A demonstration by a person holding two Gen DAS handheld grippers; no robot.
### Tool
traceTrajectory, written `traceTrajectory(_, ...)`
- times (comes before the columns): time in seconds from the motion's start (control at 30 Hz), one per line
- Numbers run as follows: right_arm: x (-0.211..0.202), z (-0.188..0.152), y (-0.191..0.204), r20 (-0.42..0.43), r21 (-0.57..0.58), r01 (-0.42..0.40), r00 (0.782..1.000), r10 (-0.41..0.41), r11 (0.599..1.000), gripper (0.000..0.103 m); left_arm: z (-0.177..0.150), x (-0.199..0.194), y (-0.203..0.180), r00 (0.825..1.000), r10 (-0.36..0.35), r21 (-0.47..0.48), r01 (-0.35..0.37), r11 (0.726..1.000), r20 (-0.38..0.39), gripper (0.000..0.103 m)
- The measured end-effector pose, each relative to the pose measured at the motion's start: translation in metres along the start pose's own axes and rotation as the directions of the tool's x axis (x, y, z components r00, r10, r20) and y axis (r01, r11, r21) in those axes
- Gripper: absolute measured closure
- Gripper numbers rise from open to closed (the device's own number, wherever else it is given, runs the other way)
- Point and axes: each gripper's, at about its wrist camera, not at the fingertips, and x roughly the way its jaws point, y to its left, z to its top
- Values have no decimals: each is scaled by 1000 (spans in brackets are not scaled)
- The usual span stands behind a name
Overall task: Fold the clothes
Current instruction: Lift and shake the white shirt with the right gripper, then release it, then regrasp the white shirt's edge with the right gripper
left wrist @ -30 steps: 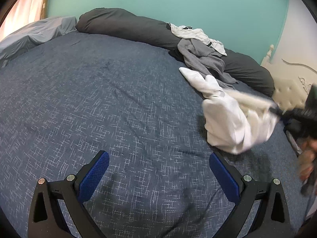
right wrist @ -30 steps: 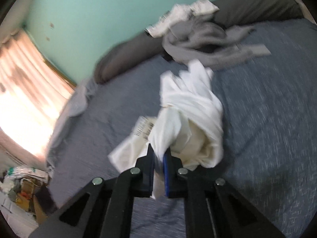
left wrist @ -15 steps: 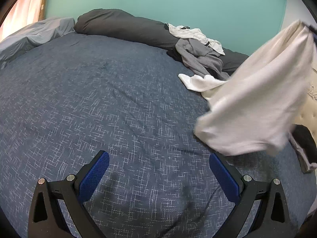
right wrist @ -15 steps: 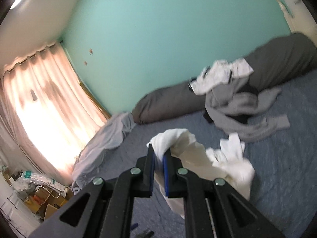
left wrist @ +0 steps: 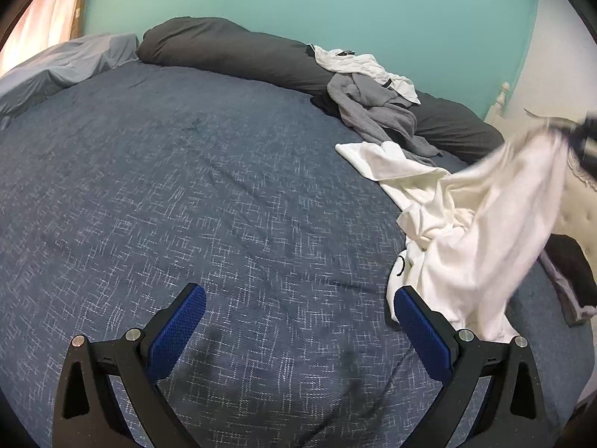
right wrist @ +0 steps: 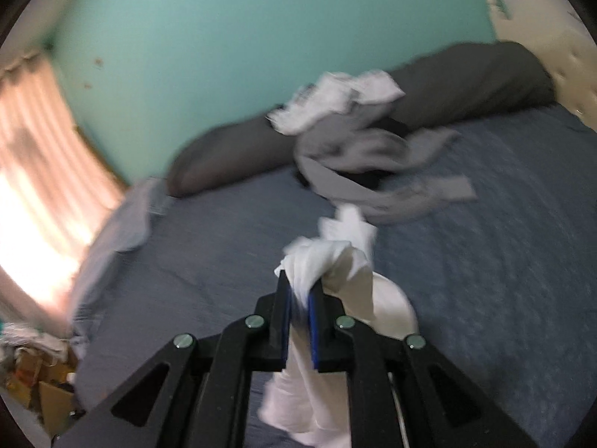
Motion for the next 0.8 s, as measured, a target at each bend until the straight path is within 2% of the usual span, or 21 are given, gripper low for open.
traceTrajectory(0.13,17,-19,-39,-53,47,96,994,-93,994,88,-1,3,-4,1000,-1,10,1,1000,-7,0)
traceTrajectory(0.17,17,-24,-47,-57,58,109,993,-105,992,74,-1,4,-6,1000,-1,16,1,1000,-9,0)
traceTrajectory(0.2,15,-28,-54,-55,67,122,991,-118,990,56,-2,6,-8,1000,-1,21,1,1000,-13,0)
traceTrajectory(0.27,10,-37,-67,-52,80,146,988,-143,986,38,-3,8,-9,1000,1,25,-1,1000,-17,0)
traceTrajectory(0.4,-7,-53,-86,-48,60,201,979,-198,978,38,-4,12,-14,1000,3,32,-2,999,-25,0)
traceTrajectory(0.57,-21,-69,-93,-54,-23,254,965,-255,967,34,-7,14,-19,1000,3,48,-2,999,-31,0)
traceTrajectory(0.8,-14,-103,-68,-169,-227,187,959,-228,956,34,-8,16,-21,999,-6,47,8,999,-39,0)
